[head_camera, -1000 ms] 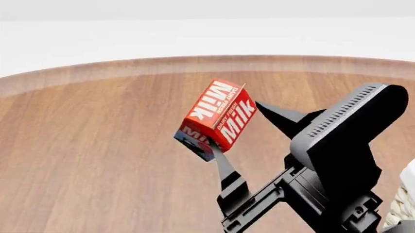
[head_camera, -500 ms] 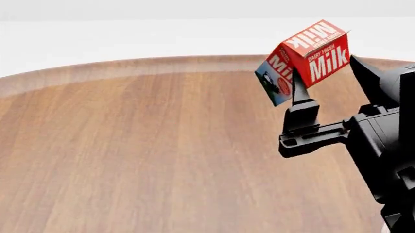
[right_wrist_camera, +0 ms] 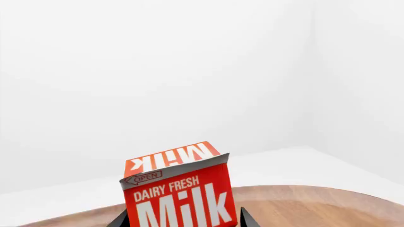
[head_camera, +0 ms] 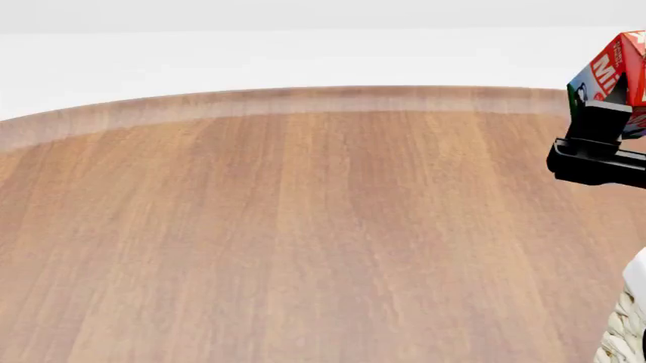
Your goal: Pick the milk and place it in the basket.
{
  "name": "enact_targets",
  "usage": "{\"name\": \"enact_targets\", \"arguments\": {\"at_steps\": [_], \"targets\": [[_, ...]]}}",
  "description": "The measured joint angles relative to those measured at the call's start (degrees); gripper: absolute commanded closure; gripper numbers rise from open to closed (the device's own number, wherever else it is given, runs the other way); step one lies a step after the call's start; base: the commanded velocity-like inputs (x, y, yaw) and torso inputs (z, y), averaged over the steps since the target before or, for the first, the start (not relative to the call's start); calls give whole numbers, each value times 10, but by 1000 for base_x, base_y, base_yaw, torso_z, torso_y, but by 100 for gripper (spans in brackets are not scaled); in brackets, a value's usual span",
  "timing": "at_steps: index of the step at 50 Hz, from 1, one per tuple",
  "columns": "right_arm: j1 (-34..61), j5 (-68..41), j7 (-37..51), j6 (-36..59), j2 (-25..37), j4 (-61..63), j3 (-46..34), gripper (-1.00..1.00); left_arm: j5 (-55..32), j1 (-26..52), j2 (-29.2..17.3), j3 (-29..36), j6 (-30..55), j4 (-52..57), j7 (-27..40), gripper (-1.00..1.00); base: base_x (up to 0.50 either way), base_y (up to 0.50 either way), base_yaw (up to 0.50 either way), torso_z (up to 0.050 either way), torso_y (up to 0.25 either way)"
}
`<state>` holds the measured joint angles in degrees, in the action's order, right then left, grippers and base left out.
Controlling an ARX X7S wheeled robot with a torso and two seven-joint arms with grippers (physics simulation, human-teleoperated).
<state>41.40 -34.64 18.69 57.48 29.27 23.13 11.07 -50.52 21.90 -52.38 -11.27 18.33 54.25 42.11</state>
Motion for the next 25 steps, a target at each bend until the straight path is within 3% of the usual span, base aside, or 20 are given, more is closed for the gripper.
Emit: {"name": "enact_targets", "arguments": {"at_steps": [25], "targets": [[-4,29,67,-7,-19,-27,58,100,-4,1,-6,0,-4,-1,4,-100,0,0,0,0,1]]}}
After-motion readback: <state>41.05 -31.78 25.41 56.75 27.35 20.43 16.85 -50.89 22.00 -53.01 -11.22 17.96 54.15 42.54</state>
